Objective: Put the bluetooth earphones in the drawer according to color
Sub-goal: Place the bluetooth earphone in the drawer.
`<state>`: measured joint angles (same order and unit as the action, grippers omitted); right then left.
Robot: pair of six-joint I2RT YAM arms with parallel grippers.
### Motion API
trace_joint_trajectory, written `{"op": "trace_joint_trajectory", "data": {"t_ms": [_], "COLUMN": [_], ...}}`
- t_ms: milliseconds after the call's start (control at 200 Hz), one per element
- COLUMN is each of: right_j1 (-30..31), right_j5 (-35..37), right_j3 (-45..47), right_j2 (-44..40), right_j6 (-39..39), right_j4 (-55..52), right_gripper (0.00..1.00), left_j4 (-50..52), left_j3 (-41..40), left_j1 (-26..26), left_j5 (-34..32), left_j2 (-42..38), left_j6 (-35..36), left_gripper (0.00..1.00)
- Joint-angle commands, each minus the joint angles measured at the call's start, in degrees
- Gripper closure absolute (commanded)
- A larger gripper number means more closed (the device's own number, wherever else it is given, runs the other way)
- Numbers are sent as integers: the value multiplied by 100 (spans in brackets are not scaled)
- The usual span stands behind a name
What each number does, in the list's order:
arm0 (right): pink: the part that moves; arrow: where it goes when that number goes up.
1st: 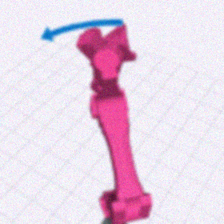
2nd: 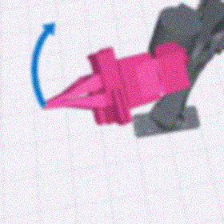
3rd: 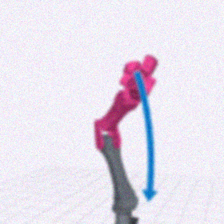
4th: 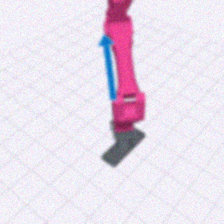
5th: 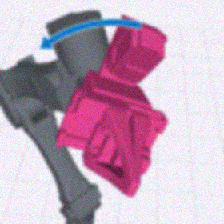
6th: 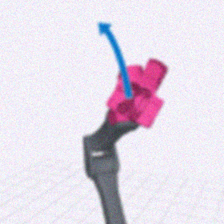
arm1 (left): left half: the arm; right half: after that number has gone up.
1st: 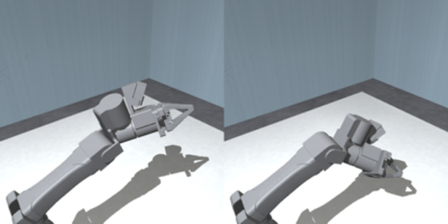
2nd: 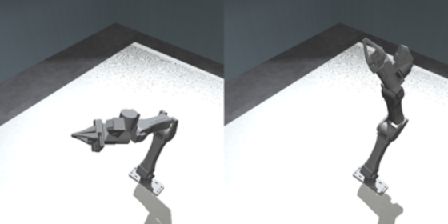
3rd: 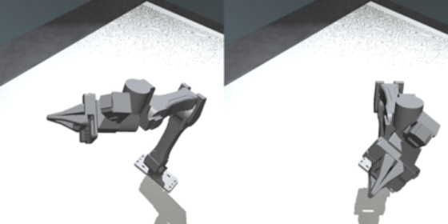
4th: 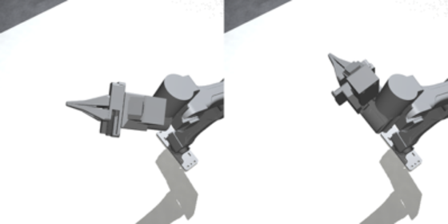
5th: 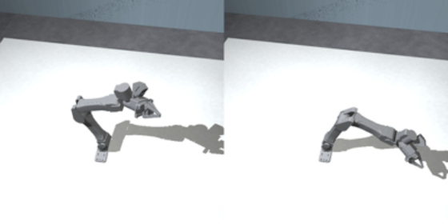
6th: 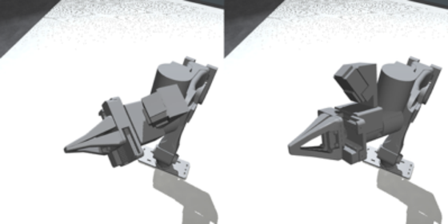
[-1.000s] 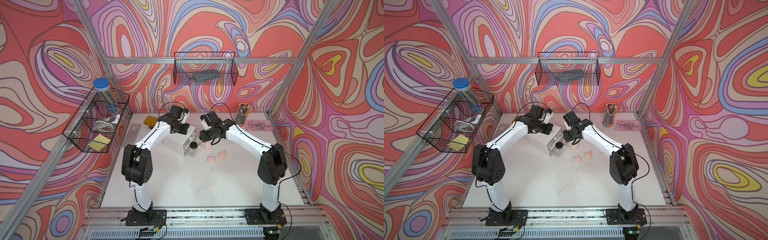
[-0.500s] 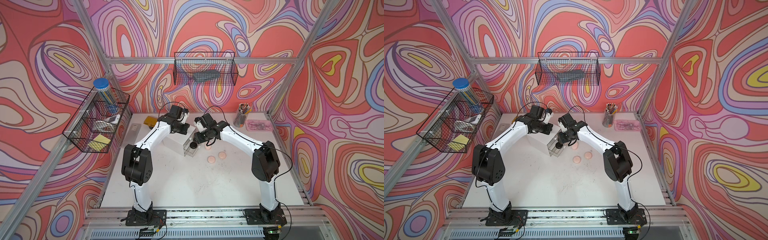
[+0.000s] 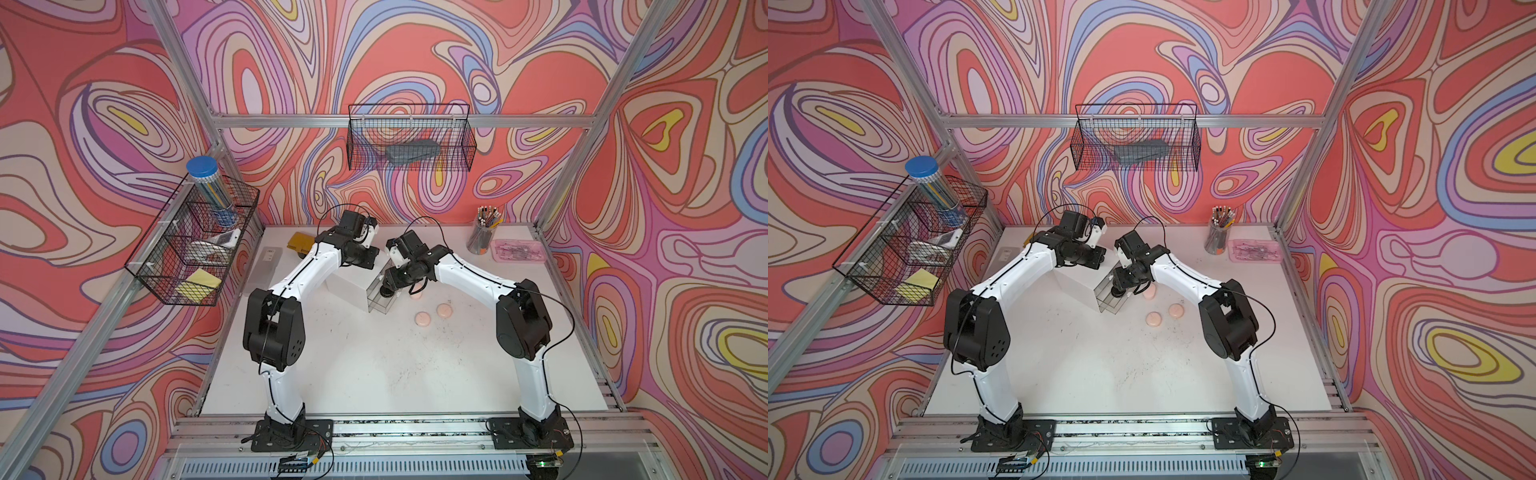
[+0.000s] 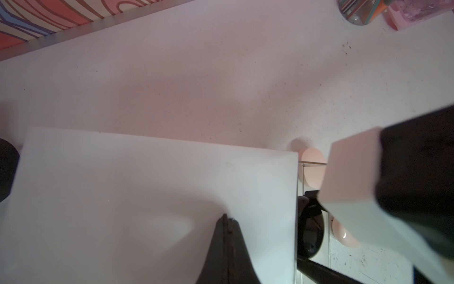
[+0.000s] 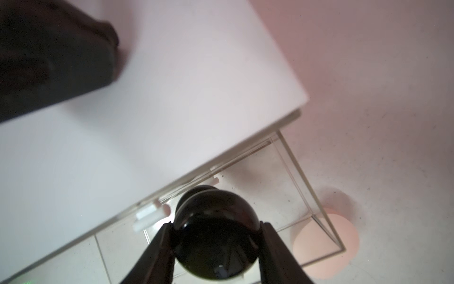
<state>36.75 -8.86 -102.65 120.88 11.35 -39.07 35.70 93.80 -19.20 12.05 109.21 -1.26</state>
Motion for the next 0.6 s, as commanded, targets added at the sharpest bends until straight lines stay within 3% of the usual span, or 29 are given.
{"op": "trace_joint_trajectory", "data": {"t_ms": [0,80,320,596], "right_j1": [41,42,43,39], "right_j5": [27,9,77,331], "right_j3": [-113,-65,65,420], "right_j2": [37,15,-112,-512], "right_j6": [-11,36,71,98], "right_j4": [37,87,141,407], "right_gripper": [60,55,24,21], "left_j4": [1668,1677,1685,1691], "left_j3": [-602,-600,-591,-595], "left_j1": [-82,-84,-83,-83], "left_j5": [-112,-111,-94,-115], "left_j2": [795,791,804,813], "left_j6": [48,54,49,60], "left_gripper": [100,100,100,100]}}
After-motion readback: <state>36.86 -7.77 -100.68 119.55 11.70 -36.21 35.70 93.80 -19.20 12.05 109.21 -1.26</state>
